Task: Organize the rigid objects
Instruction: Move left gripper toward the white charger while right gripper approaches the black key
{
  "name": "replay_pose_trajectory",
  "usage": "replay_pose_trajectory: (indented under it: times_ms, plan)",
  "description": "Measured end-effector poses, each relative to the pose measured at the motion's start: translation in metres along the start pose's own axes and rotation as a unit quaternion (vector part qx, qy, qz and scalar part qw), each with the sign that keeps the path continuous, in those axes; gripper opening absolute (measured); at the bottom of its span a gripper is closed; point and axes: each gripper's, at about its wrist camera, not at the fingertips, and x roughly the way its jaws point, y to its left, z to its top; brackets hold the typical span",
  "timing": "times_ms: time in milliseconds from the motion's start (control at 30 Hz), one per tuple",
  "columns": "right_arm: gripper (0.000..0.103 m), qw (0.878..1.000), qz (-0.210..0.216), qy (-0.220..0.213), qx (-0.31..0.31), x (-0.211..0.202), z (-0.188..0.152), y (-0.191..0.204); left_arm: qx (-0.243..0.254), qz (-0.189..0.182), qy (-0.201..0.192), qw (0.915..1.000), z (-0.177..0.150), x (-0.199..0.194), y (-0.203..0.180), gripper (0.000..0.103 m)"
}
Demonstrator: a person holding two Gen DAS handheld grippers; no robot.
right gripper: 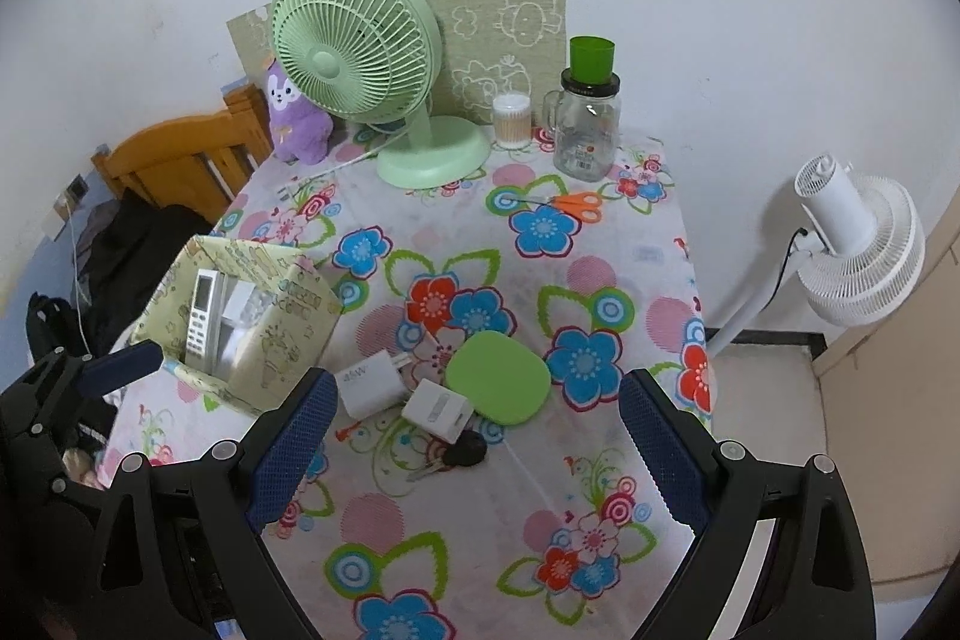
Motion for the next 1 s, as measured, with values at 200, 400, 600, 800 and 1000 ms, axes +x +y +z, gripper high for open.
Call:
replay_pose_trajectory:
  times_ms: [200,400,600,800,1000]
  plan:
    - [0.096,1.000,0.003,0.005,-0.027,0.015,-0.006,-0.004,-0.013,-0.001,0.012,0.9998,-0.006,0.019,-0.006,0.101]
    - [0.096,0.999,0.012,0.017,-0.032,0.033,-0.015,-0.011,-0.005,0.005,0.023,0.9997,-0.011,0.040,-0.014,0.101]
    - [0.092,0.998,0.019,0.037,-0.037,0.057,-0.024,-0.014,-0.005,0.006,0.046,0.9989,-0.018,0.063,-0.016,0.101]
    - [0.089,0.997,0.027,0.054,-0.037,0.077,-0.031,-0.015,-0.001,0.010,0.062,0.9980,-0.023,0.084,-0.015,0.101]
    - [0.087,0.996,0.034,0.074,-0.039,0.097,-0.037,-0.014,-0.003,0.012,0.080,0.9968,-0.026,0.104,-0.013,0.101]
